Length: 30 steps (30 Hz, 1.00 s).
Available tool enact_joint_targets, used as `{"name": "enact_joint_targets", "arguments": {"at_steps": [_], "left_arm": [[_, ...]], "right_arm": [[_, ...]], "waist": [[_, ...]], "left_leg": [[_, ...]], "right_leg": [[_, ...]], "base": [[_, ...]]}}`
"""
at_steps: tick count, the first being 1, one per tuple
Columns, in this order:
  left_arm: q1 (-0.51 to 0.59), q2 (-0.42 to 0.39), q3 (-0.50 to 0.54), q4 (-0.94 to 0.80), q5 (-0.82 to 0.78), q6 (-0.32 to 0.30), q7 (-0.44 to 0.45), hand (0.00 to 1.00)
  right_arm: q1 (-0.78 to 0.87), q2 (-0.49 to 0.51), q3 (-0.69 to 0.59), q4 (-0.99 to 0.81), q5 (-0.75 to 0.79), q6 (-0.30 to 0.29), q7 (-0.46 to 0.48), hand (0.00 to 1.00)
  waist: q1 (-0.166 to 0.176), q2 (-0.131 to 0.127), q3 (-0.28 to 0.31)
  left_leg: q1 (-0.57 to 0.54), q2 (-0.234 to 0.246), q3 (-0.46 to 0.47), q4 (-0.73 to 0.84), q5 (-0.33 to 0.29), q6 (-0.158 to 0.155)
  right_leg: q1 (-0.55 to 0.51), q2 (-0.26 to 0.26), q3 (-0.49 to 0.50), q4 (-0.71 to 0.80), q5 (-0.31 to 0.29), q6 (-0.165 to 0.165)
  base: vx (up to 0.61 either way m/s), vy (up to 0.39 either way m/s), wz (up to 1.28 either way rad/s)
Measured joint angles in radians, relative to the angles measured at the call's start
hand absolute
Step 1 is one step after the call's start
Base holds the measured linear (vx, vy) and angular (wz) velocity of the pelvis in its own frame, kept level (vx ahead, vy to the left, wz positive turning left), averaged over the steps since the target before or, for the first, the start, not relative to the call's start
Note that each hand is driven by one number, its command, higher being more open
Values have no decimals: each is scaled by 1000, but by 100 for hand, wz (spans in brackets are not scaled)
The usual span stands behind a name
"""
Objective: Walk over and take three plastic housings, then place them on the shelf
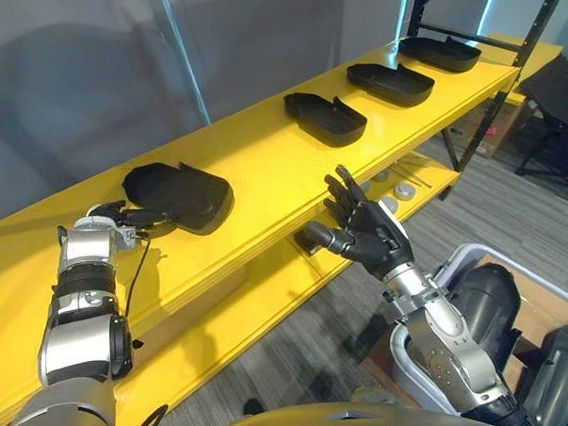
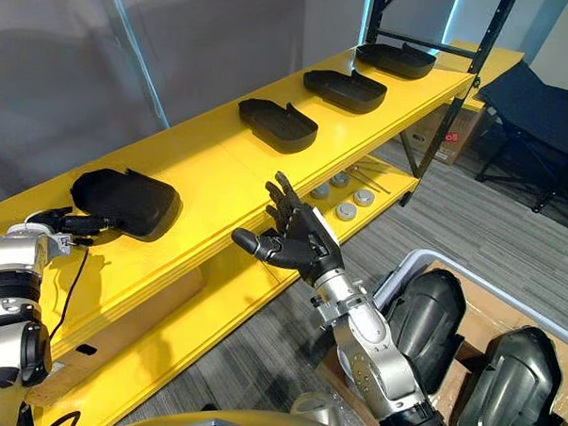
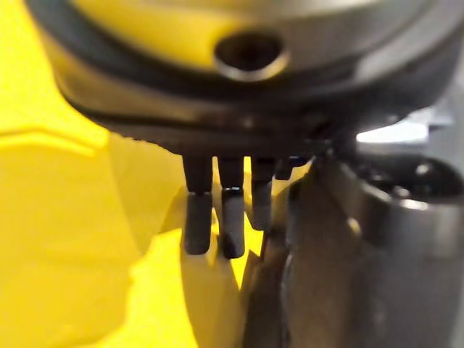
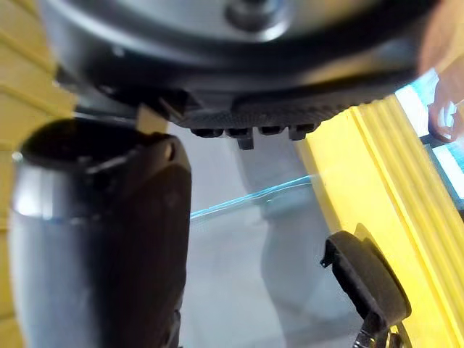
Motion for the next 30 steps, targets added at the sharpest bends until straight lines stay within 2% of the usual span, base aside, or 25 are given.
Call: {"name": "enact_joint_targets", "arguments": {"at_steps": [4,9,12,15,17,18,19,20,21,26,30], "left_arm": [[5,0,-47,-6,39,-37,-13,100],[2,1,-104,-35,92,-37,8,100],[-13,1,-137,-37,111,-29,50,100],[-25,1,-168,-37,105,-10,130,100],[-28,1,-169,-37,92,-12,226,100],[-30,1,-167,-37,45,-16,330,100],[-31,1,-167,-37,35,-17,349,100],[-33,1,-167,-37,-11,-28,432,100],[-33,0,-166,-37,-31,-37,460,100],[-33,-12,-136,-37,-173,-134,654,100],[-15,-40,-104,-45,-186,-211,726,100]], "right_arm": [[-7,0,2,0,32,0,0,100],[-48,3,12,1,44,-3,-1,100],[-51,4,27,5,43,-16,-1,100],[-51,16,31,27,41,-24,-1,100],[-51,20,32,49,40,-42,-1,100],[-51,20,31,59,40,-47,-2,100],[-51,20,31,60,40,-48,-2,100],[-46,20,31,62,40,-50,-3,100],[-43,20,31,62,40,-53,-3,100],[-26,22,32,63,41,-70,-10,100],[-1,24,27,62,40,-72,-38,100]], "waist": [[7,1,-1],[8,2,-1],[10,3,-3],[13,2,-4],[14,2,-4],[15,2,-4],[15,2,-4],[15,2,-4],[16,2,-4],[17,0,-5],[17,-1,-5]], "left_leg": [[-2,1,-5,0,0,-3],[-5,1,-2,0,0,-4],[-19,1,-1,0,6,2],[-21,-1,0,0,11,4],[-22,0,2,1,11,3],[-24,0,3,1,12,3],[-24,0,3,1,12,3],[-26,0,3,1,13,3],[-25,0,3,1,13,3],[-27,1,4,0,14,5],[-32,2,5,0,13,2]], "right_leg": [[-2,0,-4,5,-2,-1],[-7,0,-5,5,-2,-1],[-23,0,-4,9,-2,-1],[-25,0,-2,11,-3,-3],[-29,0,0,13,-4,-4],[-37,0,3,24,-7,-8],[-38,0,3,26,-8,-9],[-40,1,3,28,-8,-10],[-40,1,4,29,-8,-10],[-50,2,9,43,-10,-11],[-56,2,14,42,-10,-12]], "base": [[-1,4,2],[0,0,0],[10,1,1],[38,5,0],[0,0,0],[0,0,0],[0,0,0],[0,0,0],[0,0,0],[-13,4,-1],[-17,6,-1]]}}
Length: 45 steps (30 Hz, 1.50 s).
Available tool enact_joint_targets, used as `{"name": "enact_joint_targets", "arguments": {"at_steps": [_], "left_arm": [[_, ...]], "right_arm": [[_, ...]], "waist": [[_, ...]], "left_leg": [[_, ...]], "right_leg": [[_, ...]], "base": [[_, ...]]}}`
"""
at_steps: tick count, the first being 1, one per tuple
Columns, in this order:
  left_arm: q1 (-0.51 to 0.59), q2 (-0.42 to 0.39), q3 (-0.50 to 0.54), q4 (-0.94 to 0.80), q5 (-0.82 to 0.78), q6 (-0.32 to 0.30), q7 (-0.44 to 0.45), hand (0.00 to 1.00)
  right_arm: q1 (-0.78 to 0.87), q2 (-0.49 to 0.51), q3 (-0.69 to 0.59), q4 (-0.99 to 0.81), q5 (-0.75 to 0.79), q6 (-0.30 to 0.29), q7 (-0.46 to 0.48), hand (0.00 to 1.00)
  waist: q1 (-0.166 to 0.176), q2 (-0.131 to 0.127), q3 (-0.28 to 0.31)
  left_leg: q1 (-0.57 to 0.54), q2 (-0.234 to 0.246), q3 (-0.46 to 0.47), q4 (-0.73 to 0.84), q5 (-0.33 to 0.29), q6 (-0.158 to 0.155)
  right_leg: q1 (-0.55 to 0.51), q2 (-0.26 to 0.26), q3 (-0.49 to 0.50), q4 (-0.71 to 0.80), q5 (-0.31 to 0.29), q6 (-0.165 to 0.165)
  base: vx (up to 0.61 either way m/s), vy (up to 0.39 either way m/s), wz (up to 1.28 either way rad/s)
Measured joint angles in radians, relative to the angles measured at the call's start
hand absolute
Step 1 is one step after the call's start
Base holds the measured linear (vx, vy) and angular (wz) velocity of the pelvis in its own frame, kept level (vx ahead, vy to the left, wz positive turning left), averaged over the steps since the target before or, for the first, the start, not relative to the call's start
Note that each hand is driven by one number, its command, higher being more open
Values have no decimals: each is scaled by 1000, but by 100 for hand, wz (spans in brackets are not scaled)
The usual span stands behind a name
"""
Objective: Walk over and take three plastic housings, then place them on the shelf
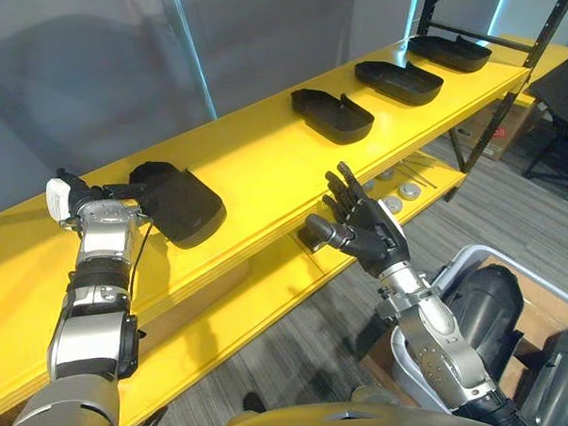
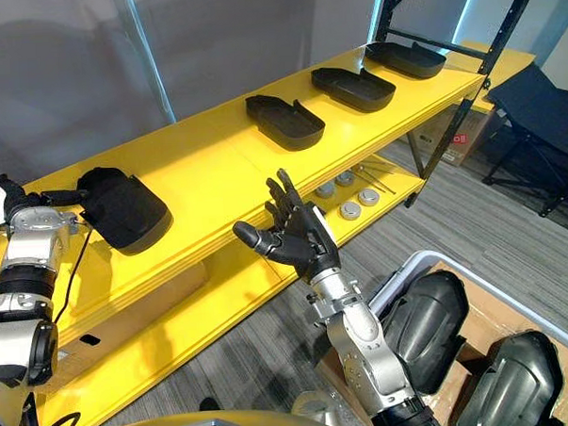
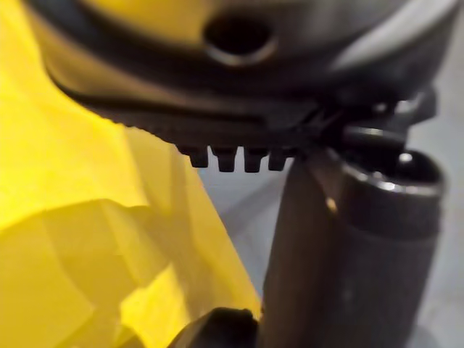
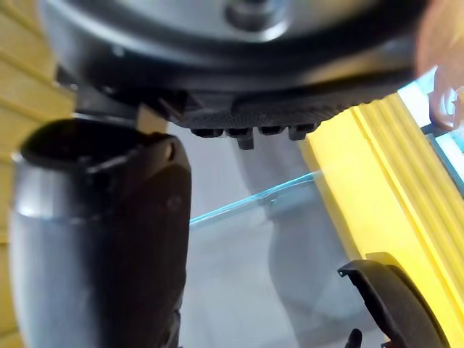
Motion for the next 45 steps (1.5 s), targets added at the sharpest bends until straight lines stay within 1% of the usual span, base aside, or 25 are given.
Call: {"name": "enact_joint_targets", "arguments": {"at_steps": [1,5,6,7,9,10,12,14,15,16,18,19,21,22,23,24,27,30,31,34,35,38,40,43,45], "left_arm": [[3,-3,1,-3,-2,-8,8,100],[25,-16,2,-58,-50,-159,113,100],[50,-17,5,-141,-66,-223,151,100],[58,-22,7,-186,-65,-255,169,100],[99,-30,21,-364,-60,-354,211,100],[127,-37,35,-477,-49,-425,234,100],[161,-60,68,-641,14,-528,265,100],[207,-83,84,-738,24,-572,271,100],[259,-119,92,-813,43,-593,275,100],[287,-141,94,-844,60,-600,275,100],[428,-229,97,-937,92,-617,268,100],[447,-238,98,-945,92,-617,264,100],[598,-315,108,-1011,93,-616,232,100],[634,-333,109,-1028,93,-616,223,100],[696,-357,110,-1050,93,-615,205,100],[745,-368,110,-1060,94,-610,185,100],[850,-377,111,-1064,94,-598,123,100],[908,-399,110,-1072,89,-557,71,100],[944,-418,108,-1069,50,-527,39,100],[1023,-450,107,-980,-69,-486,-20,100],[1040,-457,107,-915,-74,-479,-35,100],[1070,-459,109,-780,-68,-479,-45,100],[1068,-459,109,-668,-110,-483,-13,100],[1058,-459,122,-505,-108,-523,68,100],[1048,-457,176,-348,-109,-551,88,100]], "right_arm": [[8,1,-1,0,0,0,-4,100],[55,26,-12,2,-48,-29,-5,100],[56,37,-23,2,-88,-47,-5,100],[56,42,-29,2,-101,-60,-5,100],[49,51,-48,-2,-147,-92,-5,100],[45,54,-61,-5,-167,-115,-5,100],[21,50,-87,-6,-199,-135,-5,100],[-9,36,-94,-8,-199,-137,-5,100],[-37,21,-100,-12,-201,-140,-4,100],[-51,14,-103,-12,-203,-143,-5,100],[-126,-2,-117,-12,-303,-144,-9,100],[-135,-5,-117,-11,-318,-144,-10,100],[-207,-29,-115,-7,-419,-144,-37,100],[-225,-32,-115,-1,-438,-144,-45,100],[-258,-35,-115,20,-451,-144,-57,100],[-291,-39,-115,51,-483,-139,-70,100],[-354,-59,-99,127,-578,-96,-75,100],[-389,-80,-75,166,-645,-76,-78,100],[-421,-100,-56,194,-690,-69,-82,100],[-519,-159,-10,272,-798,-33,-84,100],[-547,-192,3,297,-816,-30,-82,100],[-587,-244,28,354,-829,-28,-70,100],[-614,-264,59,427,-831,-19,-74,100],[-642,-264,92,510,-831,-14,-84,100],[-682,-264,131,558,-831,-8,-84,100]], "waist": [[0,-1,0],[-2,-11,1],[-2,-13,1],[-1,-14,1],[0,-15,0],[1,-15,0],[4,-14,0],[6,-11,-2],[13,-7,-4],[18,-6,-5],[52,-3,-6],[57,-3,-6],[89,-4,-6],[96,-5,-7],[118,-9,-10],[142,-12,-10],[183,-20,-14],[201,-20,-15],[215,-21,-14],[232,-31,-9],[249,-37,-5],[264,-57,4],[284,-65,9],[301,-71,16],[304,-75,19]], "left_leg": [[-1,0,0,0,0,0],[-4,-7,-1,0,5,4],[-5,-7,-3,0,7,7],[-5,-8,-4,0,7,7],[-6,-10,-11,0,10,7],[-5,-12,-14,0,10,7],[-2,-13,-25,0,10,8],[1,-15,-36,0,11,8],[1,-17,-51,0,13,9],[1,-17,-59,0,14,9],[-3,-17,-100,0,20,8],[-4,-17,-105,0,21,7],[-16,-18,-150,0,25,2],[-22,-19,-163,0,27,3],[-35,-19,-183,0,33,3],[-42,-19,-207,0,40,-1],[-47,-26,-246,0,44,-1],[-68,-33,-275,0,55,-2],[-72,-36,-283,0,56,-1],[-74,-41,-303,0,57,0],[-77,-41,-306,0,57,0],[-93,-43,-324,0,57,1],[-94,-44,-326,0,54,4],[-97,-44,-329,0,53,4],[-98,-43,-330,1,56,8]], "right_leg": [[-1,0,0,-1,0,0],[-3,5,-1,-2,2,2],[-3,5,-1,-2,5,7],[-3,5,-2,-3,5,7],[-3,4,-4,-2,6,8],[0,2,-6,-3,6,8],[8,1,-17,-3,5,7],[21,1,-26,-8,4,6],[32,-1,-44,-15,5,7],[39,0,-50,-20,5,8],[60,3,-91,-35,3,5],[62,3,-98,-38,2,4],[88,8,-140,-59,-1,2],[90,9,-153,-62,-2,4],[92,13,-172,-69,-2,4],[101,14,-192,-74,-2,4],[130,14,-238,-91,0,-1],[130,15,-268,-96,1,0],[133,19,-276,-99,1,1],[145,19,-294,-110,3,4],[145,21,-297,-114,3,4],[148,21,-320,-124,2,3],[148,20,-321,-125,1,2],[149,22,-321,-125,2,2],[153,29,-321,-126,4,7]], "base": [[0,0,0],[0,0,0],[0,0,0],[21,2,3],[25,4,3],[34,1,4],[27,-1,10],[0,1,18],[-7,1,28],[-21,2,33],[-42,1,43],[-62,-10,49],[-52,-19,51],[-26,-22,57],[-14,-27,56],[-7,-25,54],[6,-24,46],[2,-21,33],[15,-24,21],[18,-24,16],[13,-26,14],[20,-22,23],[8,-11,2],[13,-11,0],[40,-52,0]]}}
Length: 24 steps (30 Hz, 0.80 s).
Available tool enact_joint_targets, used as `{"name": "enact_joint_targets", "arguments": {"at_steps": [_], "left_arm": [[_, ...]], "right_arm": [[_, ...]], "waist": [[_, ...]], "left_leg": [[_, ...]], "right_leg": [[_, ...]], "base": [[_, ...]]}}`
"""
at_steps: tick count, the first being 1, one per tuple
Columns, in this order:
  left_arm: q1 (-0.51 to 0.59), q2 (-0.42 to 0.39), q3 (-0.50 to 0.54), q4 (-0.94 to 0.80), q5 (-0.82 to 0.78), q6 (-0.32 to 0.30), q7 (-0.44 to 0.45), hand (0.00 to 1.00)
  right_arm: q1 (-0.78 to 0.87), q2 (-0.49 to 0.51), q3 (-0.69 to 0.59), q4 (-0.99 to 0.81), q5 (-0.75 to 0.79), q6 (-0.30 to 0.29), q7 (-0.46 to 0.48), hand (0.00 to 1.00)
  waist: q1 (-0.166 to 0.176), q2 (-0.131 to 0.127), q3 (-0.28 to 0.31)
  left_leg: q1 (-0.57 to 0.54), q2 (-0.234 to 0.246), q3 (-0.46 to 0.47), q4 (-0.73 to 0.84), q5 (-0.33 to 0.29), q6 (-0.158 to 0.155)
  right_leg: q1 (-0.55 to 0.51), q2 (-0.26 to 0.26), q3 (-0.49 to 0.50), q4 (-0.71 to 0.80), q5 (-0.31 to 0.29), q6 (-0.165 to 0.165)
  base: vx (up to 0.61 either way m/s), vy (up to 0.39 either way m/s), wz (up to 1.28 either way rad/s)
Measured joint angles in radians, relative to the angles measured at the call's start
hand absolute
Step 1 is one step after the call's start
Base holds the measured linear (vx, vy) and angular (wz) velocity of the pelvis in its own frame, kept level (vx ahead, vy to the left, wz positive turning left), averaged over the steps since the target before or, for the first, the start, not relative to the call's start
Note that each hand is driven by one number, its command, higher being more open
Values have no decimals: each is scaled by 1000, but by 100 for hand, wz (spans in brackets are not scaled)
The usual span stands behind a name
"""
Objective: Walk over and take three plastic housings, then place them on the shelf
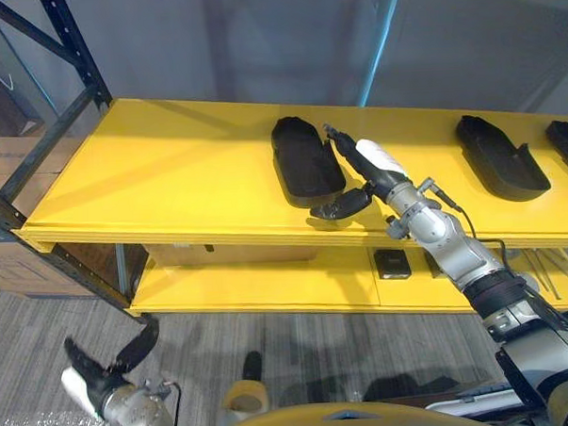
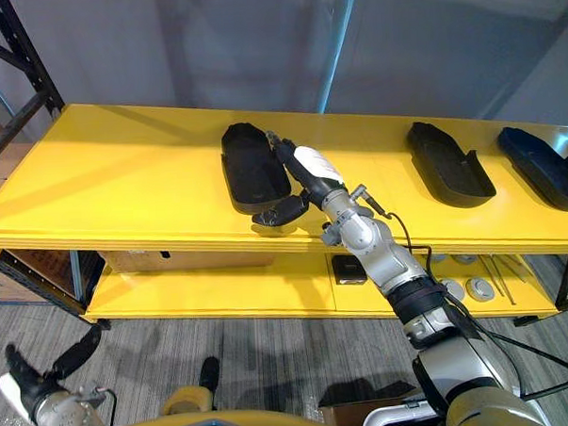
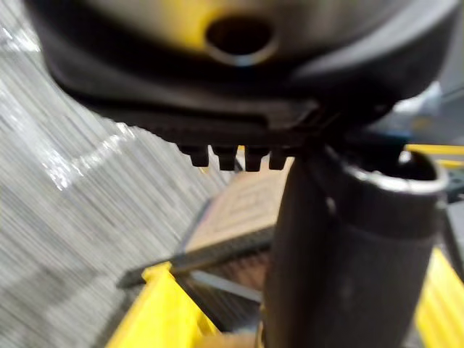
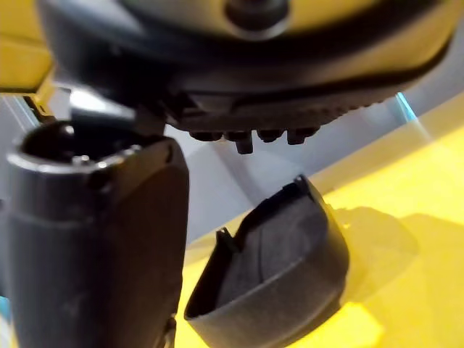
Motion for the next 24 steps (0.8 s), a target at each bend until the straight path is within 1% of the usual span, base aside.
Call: {"name": "enact_joint_targets", "arguments": {"at_steps": [1,2,3,4,5,6,9,12,14,15,18,19,21,22,24], "left_arm": [[-2,1,15,35,-2,-1,-8,100],[-1,3,48,96,-3,-1,-53,100],[2,7,56,143,-3,-1,-98,100],[3,9,56,165,-5,-1,-118,100],[1,13,56,207,-56,13,-190,100],[-3,19,54,252,-123,45,-269,100],[-14,18,39,328,-140,101,-372,100],[-29,18,35,370,-140,142,-420,100],[-36,20,3,383,-137,144,-461,100],[-39,21,-4,388,-137,145,-467,100],[-64,27,-35,401,-136,145,-481,100],[-74,27,-45,405,-125,145,-481,100],[-80,26,-69,407,-110,148,-482,100],[-81,26,-70,407,-109,150,-482,100],[-87,26,-70,407,-108,179,-481,100]], "right_arm": [[-15,0,13,9,0,0,1,100],[-45,-1,28,20,1,1,12,100],[-76,-5,37,28,2,1,24,100],[-91,-8,42,32,2,1,32,100],[-124,-14,52,35,2,0,53,100],[-155,-17,63,35,2,-1,74,100],[-199,-16,91,35,1,-8,116,100],[-216,-13,120,38,0,-8,148,100],[-217,-5,140,38,-15,-4,188,100],[-220,1,144,39,-37,0,200,100],[-226,24,157,46,-84,27,257,100],[-242,25,180,62,-108,43,278,100],[-259,25,196,81,-115,67,308,100],[-260,25,196,81,-115,71,311,100],[-283,25,198,83,-115,99,343,100]], "waist": [[-1,0,0],[0,0,3],[2,0,7],[5,0,9],[12,1,15],[15,4,18],[20,-2,23],[24,-3,26],[23,1,29],[23,3,30],[20,3,33],[19,3,34],[18,0,36],[18,-1,37],[14,-4,52]], "left_leg": [[0,1,0,0,0,0],[1,3,0,0,-1,-1],[3,9,0,0,-3,-3],[4,9,0,0,-3,-4],[8,10,1,0,-7,-8],[10,14,3,0,-10,-13],[12,25,15,0,-11,-16],[13,30,27,0,-12,-18],[23,33,38,0,-14,-21],[26,35,43,0,-16,-22],[27,43,52,0,-18,-25],[26,45,51,0,-17,-26],[25,45,51,0,-17,-25],[25,45,51,0,-17,-25],[25,45,50,2,-17,-25]], "right_leg": [[0,1,0,0,0,0],[1,2,0,0,0,-1],[1,2,1,0,-1,-2],[0,2,1,0,-2,-3],[1,4,3,0,-5,-8],[0,6,5,0,-8,-13],[-9,11,18,3,-14,-20],[-16,14,32,6,-14,-21],[-15,14,43,9,-15,-23],[-15,14,48,10,-15,-24],[-24,19,58,18,-20,-28],[-26,20,58,22,-23,-27],[-27,20,57,21,-25,-25],[-27,20,57,21,-26,-25],[-27,20,56,23,-26,-22]], "base": [[20,-48,0],[7,-31,-1],[0,0,0],[0,0,0],[-32,-18,-4],[-32,-20,-7],[-17,-32,-13],[-5,-17,-15],[7,-19,-15],[13,-23,-19],[8,-34,-10],[0,0,0],[8,-20,0],[35,-32,1],[36,-25,1]]}}
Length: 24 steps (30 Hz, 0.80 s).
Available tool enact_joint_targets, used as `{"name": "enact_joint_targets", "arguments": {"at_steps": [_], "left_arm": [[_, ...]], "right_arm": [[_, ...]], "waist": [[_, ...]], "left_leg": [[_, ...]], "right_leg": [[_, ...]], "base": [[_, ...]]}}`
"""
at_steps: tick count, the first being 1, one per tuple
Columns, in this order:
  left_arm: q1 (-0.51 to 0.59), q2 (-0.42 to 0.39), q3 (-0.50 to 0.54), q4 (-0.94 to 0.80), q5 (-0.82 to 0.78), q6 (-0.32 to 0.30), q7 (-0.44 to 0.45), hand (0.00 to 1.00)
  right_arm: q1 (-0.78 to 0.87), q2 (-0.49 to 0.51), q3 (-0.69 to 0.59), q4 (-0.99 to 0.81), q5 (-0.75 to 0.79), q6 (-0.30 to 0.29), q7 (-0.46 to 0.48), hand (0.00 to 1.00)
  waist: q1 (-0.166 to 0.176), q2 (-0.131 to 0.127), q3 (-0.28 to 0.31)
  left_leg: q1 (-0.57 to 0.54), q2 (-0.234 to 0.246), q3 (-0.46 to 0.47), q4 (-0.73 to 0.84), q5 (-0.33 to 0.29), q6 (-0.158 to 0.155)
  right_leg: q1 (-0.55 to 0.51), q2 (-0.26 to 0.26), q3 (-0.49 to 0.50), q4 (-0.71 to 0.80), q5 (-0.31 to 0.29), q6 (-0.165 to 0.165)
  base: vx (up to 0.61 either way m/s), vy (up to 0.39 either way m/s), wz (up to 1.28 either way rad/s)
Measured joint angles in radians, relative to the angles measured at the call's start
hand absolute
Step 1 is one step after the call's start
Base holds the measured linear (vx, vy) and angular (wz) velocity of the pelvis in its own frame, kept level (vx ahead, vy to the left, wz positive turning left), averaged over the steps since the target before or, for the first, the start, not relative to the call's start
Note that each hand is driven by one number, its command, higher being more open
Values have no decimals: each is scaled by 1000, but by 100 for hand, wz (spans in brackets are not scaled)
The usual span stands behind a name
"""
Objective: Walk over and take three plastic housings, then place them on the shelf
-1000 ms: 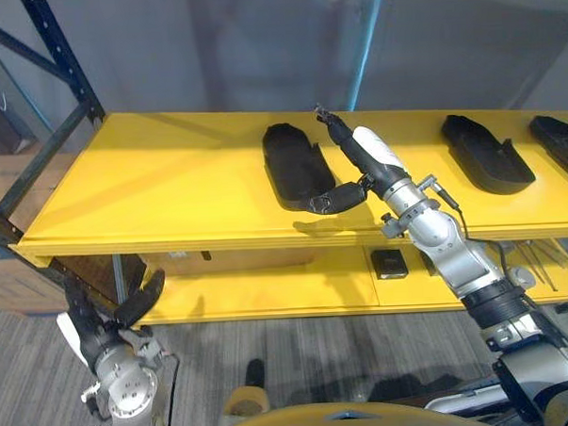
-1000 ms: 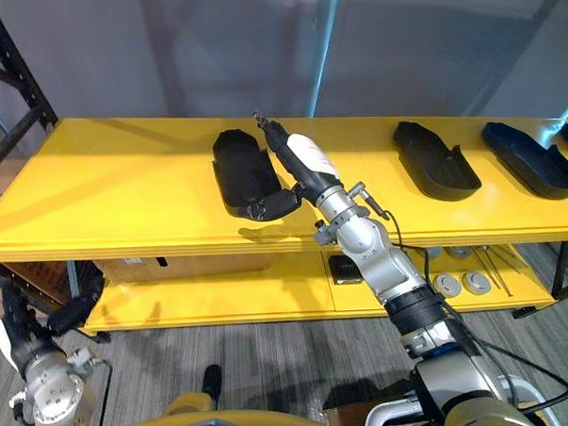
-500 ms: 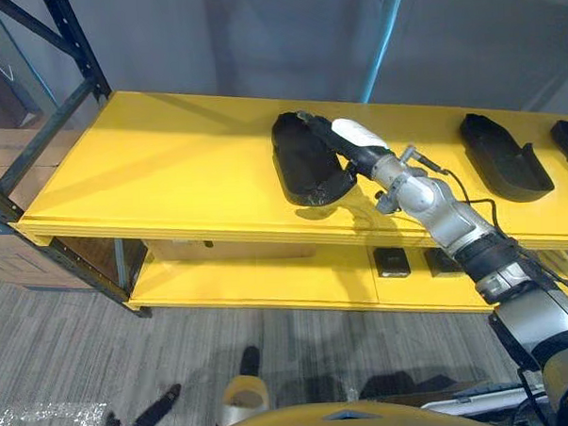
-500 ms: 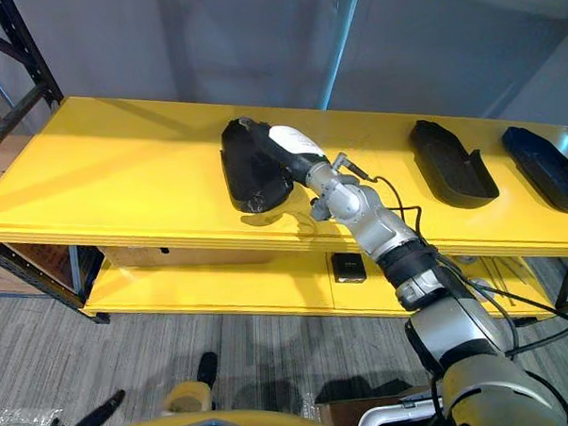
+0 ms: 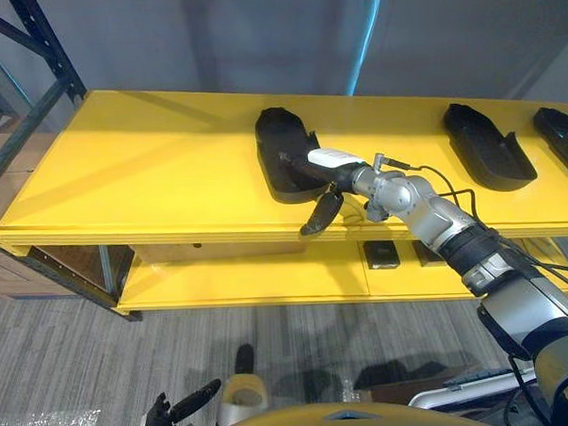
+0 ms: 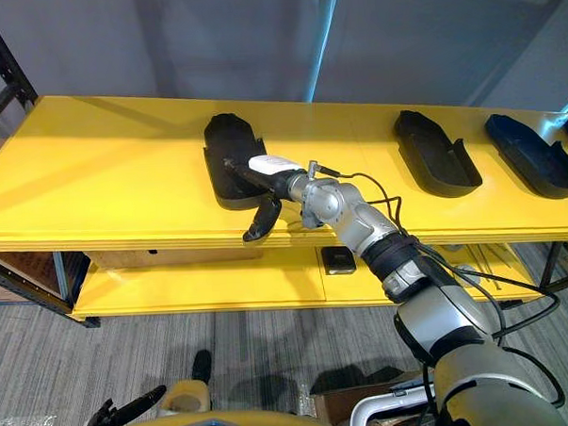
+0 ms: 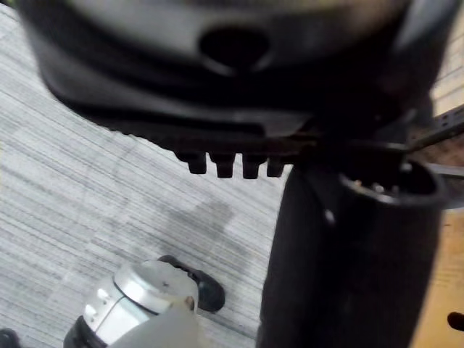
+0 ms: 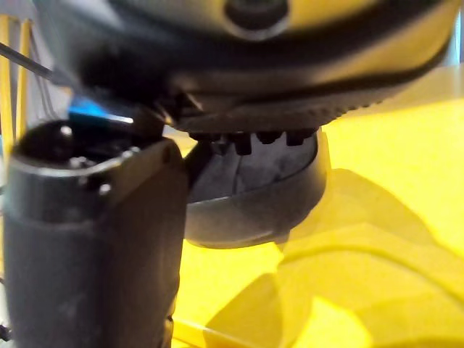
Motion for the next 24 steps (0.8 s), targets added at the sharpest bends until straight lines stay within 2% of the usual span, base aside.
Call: {"name": "enact_joint_targets", "arguments": {"at_steps": [6,17,24], "left_arm": [[-4,0,-1,3,0,25,0,100],[-20,3,-31,22,0,23,-3,100],[-19,4,-39,19,0,24,-3,100]], "right_arm": [[-56,0,5,35,-9,73,5,100],[-81,1,5,103,-35,106,4,100],[-87,1,-42,138,-38,167,-9,100]], "waist": [[1,-2,17],[-8,4,30],[-11,5,33]], "left_leg": [[-4,-2,0,2,3,-5],[-5,-1,-24,-1,0,-1],[-16,-6,-22,1,5,-5]], "right_leg": [[-2,0,-2,1,-2,0],[-7,-4,-23,38,-32,-1],[-22,-11,-23,49,-33,1]], "base": [[34,-20,1],[-15,-18,6],[0,0,0]]}}
